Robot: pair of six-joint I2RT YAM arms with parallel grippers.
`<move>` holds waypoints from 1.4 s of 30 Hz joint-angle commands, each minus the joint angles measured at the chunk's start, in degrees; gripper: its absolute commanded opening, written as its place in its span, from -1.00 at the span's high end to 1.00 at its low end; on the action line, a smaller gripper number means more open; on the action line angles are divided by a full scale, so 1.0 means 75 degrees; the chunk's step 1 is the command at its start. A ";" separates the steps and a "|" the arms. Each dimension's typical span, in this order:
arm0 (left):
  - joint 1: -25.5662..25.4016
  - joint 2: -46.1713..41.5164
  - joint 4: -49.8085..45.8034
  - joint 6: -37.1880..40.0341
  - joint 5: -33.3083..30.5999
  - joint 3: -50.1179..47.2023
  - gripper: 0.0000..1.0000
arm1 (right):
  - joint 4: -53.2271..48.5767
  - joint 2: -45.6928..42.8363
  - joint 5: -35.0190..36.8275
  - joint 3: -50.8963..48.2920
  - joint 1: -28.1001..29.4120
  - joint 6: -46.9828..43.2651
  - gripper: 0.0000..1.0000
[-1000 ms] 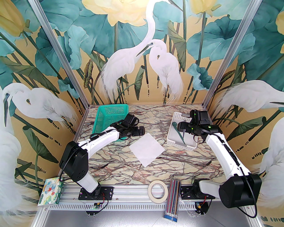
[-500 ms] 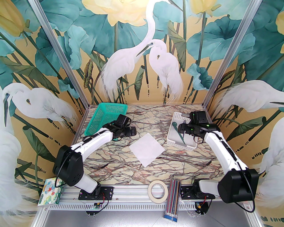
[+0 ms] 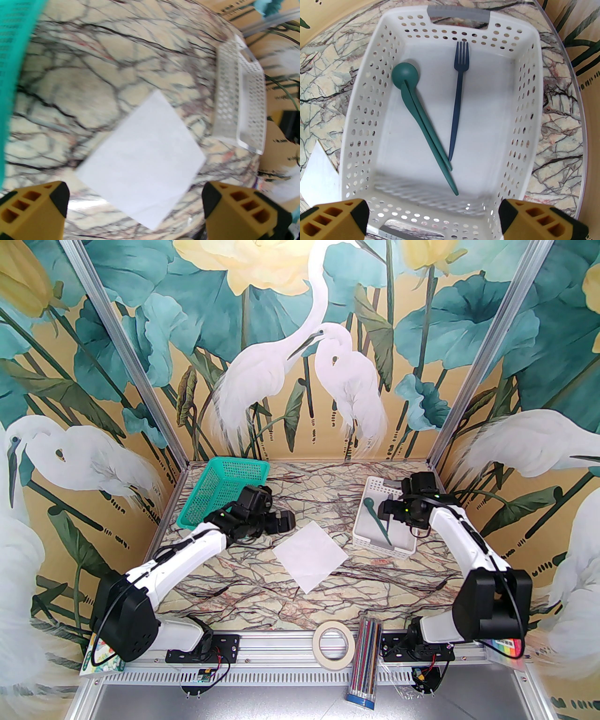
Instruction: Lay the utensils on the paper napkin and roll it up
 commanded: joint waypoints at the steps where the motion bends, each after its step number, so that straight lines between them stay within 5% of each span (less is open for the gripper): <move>1: -0.0242 0.0004 0.0740 -0.0538 0.0786 -0.0355 -0.96 | 0.0249 0.0330 0.0012 0.0363 -0.0047 0.0065 -1.00; 25: -0.0302 0.2034 0.2091 -0.0883 0.0936 -0.1058 -0.98 | 0.0138 0.3141 0.0315 0.2169 -0.0298 0.0440 -0.91; 42: -0.0301 0.2351 0.1693 -0.0705 0.0695 -0.0935 -0.99 | -0.0263 0.4804 0.0360 0.3392 -0.0363 0.0748 -0.29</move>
